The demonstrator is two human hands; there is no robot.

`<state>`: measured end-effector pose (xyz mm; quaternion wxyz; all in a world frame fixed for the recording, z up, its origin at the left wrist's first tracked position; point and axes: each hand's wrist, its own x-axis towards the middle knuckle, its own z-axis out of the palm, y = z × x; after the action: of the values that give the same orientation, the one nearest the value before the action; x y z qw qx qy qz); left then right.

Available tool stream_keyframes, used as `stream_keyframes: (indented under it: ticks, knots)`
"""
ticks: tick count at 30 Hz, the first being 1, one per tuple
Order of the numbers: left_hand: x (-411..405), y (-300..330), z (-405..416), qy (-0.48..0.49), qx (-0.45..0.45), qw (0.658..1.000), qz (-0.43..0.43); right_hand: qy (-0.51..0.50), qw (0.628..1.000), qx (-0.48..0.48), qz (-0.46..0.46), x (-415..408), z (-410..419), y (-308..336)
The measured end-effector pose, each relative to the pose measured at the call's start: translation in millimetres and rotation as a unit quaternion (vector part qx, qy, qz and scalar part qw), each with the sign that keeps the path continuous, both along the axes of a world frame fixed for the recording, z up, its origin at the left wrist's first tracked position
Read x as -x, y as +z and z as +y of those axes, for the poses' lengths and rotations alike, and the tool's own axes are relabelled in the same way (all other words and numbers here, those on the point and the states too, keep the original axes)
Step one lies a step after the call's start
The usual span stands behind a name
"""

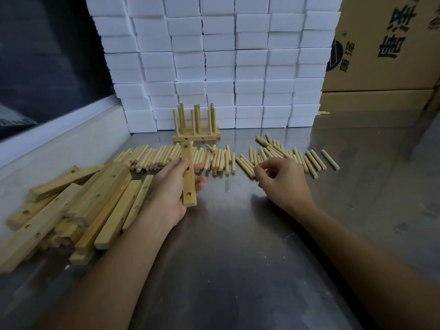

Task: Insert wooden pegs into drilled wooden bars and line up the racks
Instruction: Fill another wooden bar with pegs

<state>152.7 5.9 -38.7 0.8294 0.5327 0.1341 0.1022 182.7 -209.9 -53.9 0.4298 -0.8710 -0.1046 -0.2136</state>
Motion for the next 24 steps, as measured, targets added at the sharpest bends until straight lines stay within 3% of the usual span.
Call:
stream_keyframes:
  ticks: [4,13,20,24]
  knots:
    - [-0.8,-2.2,0.1,0.005,-0.011,1.000,-0.014,0.018,0.997,0.074,-0.001,4.3,5.7,-0.8]
    - [1.6,-0.1,1.8,0.015,0.028,0.999,-0.015,0.009,0.991,0.136,0.001,4.3,16.1,1.4]
    - [-0.1,-5.1,-3.7,0.052,-0.063,0.996,-0.038,0.017,0.984,0.178,-0.005,1.6,42.1,8.6]
    - [-1.3,-6.5,-4.8,0.048,-0.067,0.996,-0.040,-0.042,0.986,0.159,0.004,-9.6,62.3,9.9]
